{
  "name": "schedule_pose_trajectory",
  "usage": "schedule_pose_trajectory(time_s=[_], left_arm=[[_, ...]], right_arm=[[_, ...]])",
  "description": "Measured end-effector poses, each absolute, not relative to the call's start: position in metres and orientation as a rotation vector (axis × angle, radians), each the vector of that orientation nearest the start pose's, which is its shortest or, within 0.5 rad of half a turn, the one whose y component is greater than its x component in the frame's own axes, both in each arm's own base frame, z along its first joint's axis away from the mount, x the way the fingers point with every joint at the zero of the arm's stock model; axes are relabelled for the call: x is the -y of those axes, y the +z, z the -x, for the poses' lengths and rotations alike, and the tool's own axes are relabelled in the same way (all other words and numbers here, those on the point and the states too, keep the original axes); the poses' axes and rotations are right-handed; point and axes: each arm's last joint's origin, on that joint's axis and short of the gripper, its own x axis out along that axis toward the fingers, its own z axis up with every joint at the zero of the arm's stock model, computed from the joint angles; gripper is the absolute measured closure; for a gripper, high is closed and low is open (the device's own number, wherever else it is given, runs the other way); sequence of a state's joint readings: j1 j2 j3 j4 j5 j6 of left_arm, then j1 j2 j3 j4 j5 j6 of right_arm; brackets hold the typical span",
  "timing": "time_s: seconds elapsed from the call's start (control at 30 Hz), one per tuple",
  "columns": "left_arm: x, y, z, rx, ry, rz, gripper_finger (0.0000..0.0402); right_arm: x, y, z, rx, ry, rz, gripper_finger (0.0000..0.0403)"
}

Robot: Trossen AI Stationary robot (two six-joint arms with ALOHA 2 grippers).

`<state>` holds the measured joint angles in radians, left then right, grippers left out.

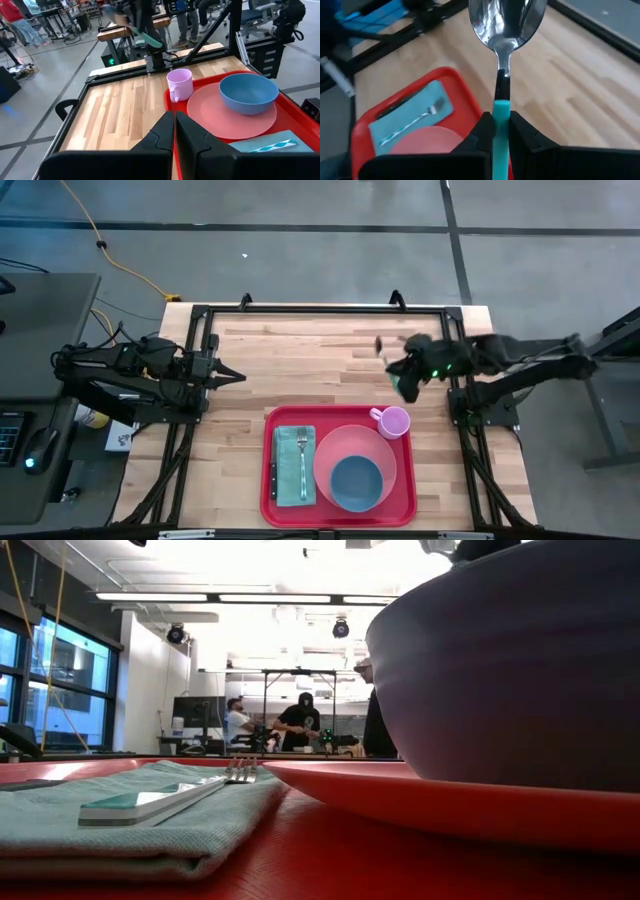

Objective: Set up tray
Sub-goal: Put the blue spoon on the blue napkin beside the black knife

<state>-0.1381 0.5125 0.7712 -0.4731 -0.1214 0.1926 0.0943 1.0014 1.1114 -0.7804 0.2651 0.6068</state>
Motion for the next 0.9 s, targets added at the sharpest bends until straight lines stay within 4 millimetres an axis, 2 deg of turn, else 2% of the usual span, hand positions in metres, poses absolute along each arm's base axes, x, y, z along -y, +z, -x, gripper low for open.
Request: schedule_pose_trajectory(time_s=[0.27,0.43,0.7,0.9], left_arm=[[0.011,0.333,-0.105,-0.21,-0.044,-0.204,0.0355],[0.011,0.333,-0.105,-0.21,-0.044,-0.201,0.0355],[0.011,0.333,-0.105,-0.21,-0.044,-0.201,0.0355],[0.011,0.333,-0.105,-0.21,-0.045,-0.201,0.0355]], right_arm=[[-0.062,0.342,-0.235,-0.525,-0.158,-0.437,0.0393],[-0.094,0.338,-0.252,-0.462,-0.039,-0.433,0.0393],[-0.142,0.336,-0.258,-0.354,0.093,-0.405,0.0393],[-0.175,0.338,-0.255,-0.237,0.107,-0.328,0.0393]])
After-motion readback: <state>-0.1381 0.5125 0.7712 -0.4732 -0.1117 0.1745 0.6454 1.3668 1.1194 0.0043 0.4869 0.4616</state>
